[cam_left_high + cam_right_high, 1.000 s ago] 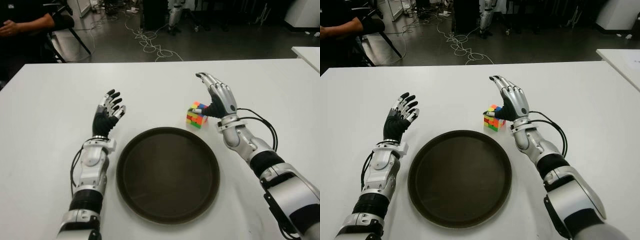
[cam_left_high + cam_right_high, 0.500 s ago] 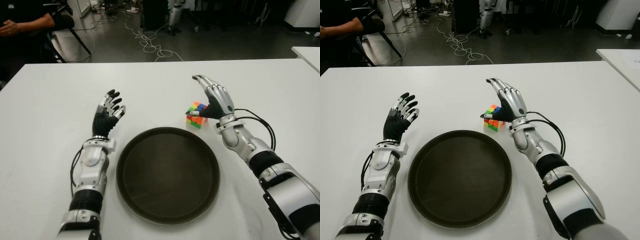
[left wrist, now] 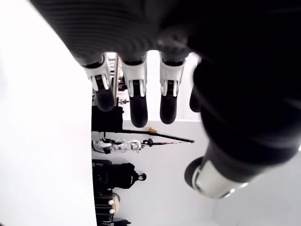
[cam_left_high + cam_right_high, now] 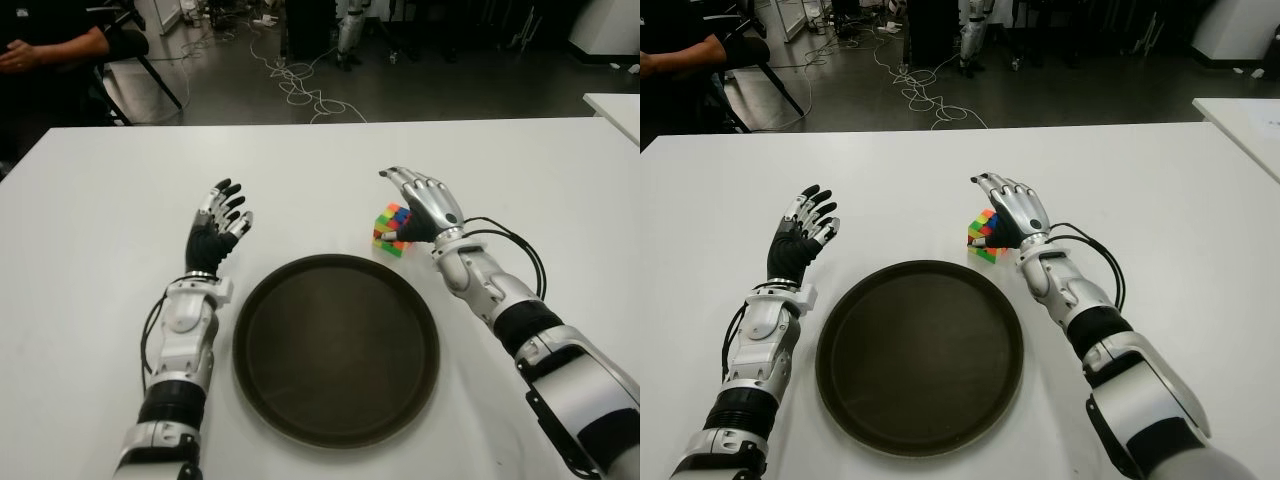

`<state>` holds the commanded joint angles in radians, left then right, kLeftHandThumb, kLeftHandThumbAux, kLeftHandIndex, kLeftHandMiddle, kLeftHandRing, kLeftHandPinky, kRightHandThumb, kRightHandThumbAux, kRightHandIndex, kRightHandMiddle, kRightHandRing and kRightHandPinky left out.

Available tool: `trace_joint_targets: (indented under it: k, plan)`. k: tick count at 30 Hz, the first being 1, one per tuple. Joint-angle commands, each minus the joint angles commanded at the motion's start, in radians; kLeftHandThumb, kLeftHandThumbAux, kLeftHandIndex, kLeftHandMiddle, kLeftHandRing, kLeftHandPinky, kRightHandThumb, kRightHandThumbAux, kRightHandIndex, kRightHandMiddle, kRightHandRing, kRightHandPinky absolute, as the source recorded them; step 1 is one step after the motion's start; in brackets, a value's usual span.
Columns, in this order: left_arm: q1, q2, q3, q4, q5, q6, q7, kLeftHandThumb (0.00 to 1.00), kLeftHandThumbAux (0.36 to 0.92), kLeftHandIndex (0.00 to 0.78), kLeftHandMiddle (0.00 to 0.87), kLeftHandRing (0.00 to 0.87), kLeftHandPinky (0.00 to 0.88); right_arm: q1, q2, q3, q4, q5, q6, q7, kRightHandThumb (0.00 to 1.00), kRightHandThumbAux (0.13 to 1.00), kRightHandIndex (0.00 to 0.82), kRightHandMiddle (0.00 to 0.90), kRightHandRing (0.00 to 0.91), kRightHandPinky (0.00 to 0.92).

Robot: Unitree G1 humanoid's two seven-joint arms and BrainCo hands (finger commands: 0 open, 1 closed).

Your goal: Pick up the Rubik's Cube and put it in the plate

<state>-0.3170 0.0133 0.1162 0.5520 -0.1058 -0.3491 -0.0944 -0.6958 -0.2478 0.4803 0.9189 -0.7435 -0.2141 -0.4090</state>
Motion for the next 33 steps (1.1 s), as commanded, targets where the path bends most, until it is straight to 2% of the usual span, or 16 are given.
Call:
trace_joint_targets:
  k: [15,23,33]
  plan:
    - [-0.001,-0.001,-0.001,0.002,0.002,-0.006,0.004,0.0,0.812,0.13,0.153,0.121,0.085,0.009,0.001,0.008,-0.035,0.003,0.054,0.045,0.0,0.783,0.129,0.158,0.18,0.192]
    - [0.0,-0.001,-0.001,0.0,0.003,-0.008,0.004,0.0,0.798,0.126,0.147,0.117,0.091,0.013,-0.001,0.012,-0.051,0.002,0.068,0.064,0.0,0.766,0.129,0.158,0.173,0.179]
    - [-0.005,0.0,0.003,0.013,-0.007,-0.019,-0.009,0.0,0.8,0.122,0.146,0.114,0.089,0.017,0.002,0.018,-0.057,0.006,0.082,0.088,0.0,0.793,0.146,0.161,0.177,0.182]
